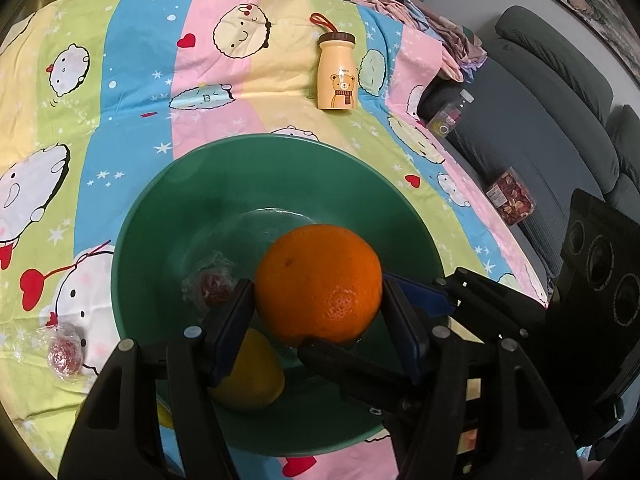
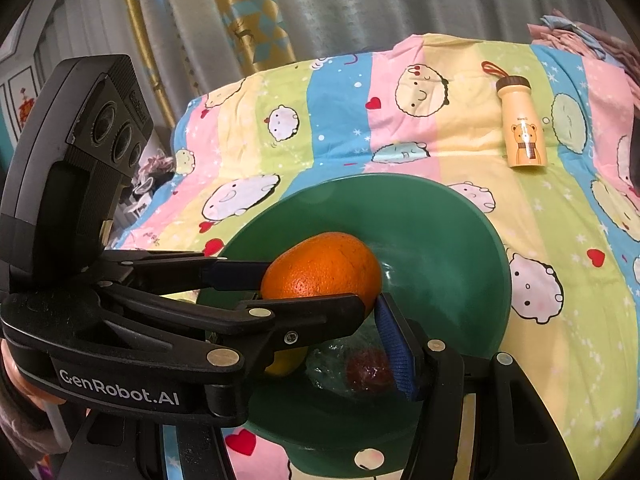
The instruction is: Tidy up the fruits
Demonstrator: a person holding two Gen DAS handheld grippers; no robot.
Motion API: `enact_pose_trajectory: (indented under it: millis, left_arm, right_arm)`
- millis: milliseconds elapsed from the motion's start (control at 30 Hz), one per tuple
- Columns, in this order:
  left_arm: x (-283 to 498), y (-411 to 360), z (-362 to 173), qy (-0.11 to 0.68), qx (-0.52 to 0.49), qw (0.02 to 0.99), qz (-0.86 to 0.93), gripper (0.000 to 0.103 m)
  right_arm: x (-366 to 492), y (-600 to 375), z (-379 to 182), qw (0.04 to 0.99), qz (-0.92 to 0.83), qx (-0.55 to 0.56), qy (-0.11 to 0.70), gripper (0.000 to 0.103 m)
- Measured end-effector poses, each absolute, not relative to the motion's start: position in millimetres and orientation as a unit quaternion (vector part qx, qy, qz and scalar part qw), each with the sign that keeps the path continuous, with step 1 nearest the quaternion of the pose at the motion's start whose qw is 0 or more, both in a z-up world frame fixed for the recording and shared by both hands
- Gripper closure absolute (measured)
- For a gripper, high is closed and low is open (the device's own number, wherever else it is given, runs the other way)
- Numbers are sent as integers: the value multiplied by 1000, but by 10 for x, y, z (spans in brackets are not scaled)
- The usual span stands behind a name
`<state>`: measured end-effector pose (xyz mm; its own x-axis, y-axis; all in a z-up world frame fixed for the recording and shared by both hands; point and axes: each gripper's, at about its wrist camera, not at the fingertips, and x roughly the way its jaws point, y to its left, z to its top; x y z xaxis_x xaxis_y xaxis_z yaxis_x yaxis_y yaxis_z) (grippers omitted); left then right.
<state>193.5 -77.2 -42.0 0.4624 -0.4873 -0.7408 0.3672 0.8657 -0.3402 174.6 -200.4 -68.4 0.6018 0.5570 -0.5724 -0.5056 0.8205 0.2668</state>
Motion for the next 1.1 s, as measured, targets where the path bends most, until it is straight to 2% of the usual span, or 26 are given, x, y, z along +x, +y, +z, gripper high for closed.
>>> enact_pose_trajectory:
  millis: [800, 867, 933, 1067, 1100]
  left_arm:
    - [1902, -807, -374, 449, -60, 857, -247, 36]
    - [1888, -839, -347, 443, -44, 863, -238, 34]
    - [1881, -846, -344, 440, -35, 867, -231, 23]
    - [1877, -787, -320, 433, -32, 875, -212, 18]
    - [1872, -755, -306, 431, -33, 878, -204, 16]
  right_arm:
    - [1714, -2052, -671, 896, 304, 39, 321, 42]
    - [1703, -2061, -661, 897, 305, 37, 318, 42]
    - [1705, -2078, -672, 898, 301, 37, 320, 42]
    - [1699, -2113, -652, 899, 298, 41, 318, 42]
    - [1709, -2094, -641, 900, 297, 41, 317, 39]
